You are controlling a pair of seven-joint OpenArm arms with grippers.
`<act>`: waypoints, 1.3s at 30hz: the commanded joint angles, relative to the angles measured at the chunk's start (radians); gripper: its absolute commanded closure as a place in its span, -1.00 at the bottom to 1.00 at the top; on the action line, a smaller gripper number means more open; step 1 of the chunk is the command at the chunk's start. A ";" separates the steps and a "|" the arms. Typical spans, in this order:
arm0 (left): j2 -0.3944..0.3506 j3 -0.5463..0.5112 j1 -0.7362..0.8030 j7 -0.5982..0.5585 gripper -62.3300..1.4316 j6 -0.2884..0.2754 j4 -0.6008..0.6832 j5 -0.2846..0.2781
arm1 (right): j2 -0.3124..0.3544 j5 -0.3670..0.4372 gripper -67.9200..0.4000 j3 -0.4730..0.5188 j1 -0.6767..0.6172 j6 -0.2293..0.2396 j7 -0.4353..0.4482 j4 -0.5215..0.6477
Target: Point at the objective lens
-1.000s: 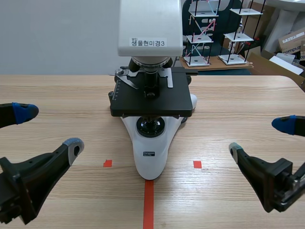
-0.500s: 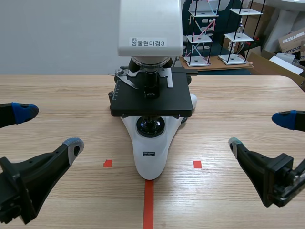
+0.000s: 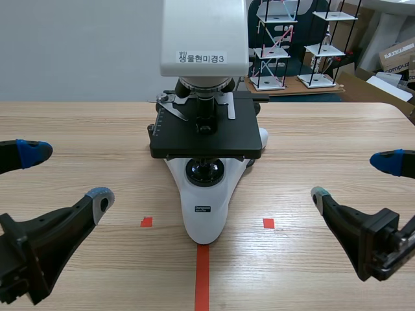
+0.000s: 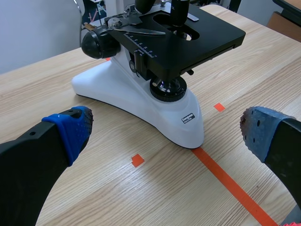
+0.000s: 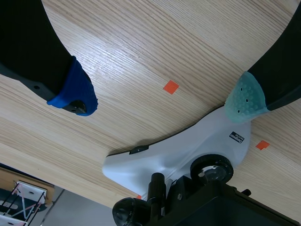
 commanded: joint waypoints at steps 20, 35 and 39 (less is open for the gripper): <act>0.039 0.062 0.000 -0.140 0.89 -0.004 -0.093 0.002 | 0.011 0.029 -0.75 0.011 0.000 -0.004 0.007 0.014; 0.042 0.145 -0.184 -0.149 0.88 -0.013 -0.147 -0.003 | 0.011 0.029 -0.75 0.011 0.000 -0.004 0.003 0.014; 0.042 0.177 -0.256 -0.112 0.88 -0.011 -0.147 -0.003 | 0.011 0.029 -0.75 0.011 0.000 -0.004 0.005 0.014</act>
